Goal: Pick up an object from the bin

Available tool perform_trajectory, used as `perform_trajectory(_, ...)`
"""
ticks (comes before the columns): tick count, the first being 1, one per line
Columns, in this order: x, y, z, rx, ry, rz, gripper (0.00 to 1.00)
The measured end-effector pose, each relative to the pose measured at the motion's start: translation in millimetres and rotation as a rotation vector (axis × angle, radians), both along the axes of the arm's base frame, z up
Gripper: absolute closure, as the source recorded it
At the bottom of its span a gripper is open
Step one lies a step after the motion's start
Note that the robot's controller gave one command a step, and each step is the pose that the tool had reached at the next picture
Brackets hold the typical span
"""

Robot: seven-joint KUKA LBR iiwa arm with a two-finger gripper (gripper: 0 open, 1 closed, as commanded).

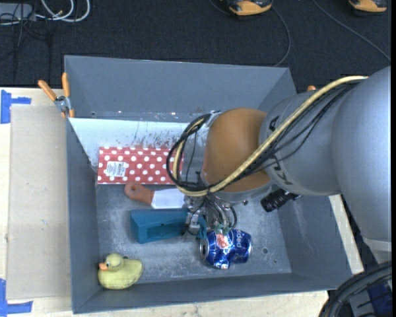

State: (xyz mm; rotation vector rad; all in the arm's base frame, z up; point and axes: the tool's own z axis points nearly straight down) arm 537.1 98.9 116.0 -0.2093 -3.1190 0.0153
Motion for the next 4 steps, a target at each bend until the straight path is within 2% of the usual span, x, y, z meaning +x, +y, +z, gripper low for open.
perform_trajectory(1, 7.9, -2.4, 24.9, 0.004, -0.019, -0.005, 1.00)
perform_trajectory(2, -0.9, -5.3, 34.5, -0.002, 0.016, -0.016, 1.00)
perform_trajectory(4, 8.4, -1.8, 96.0, 0.000, -0.002, 0.000, 1.00)
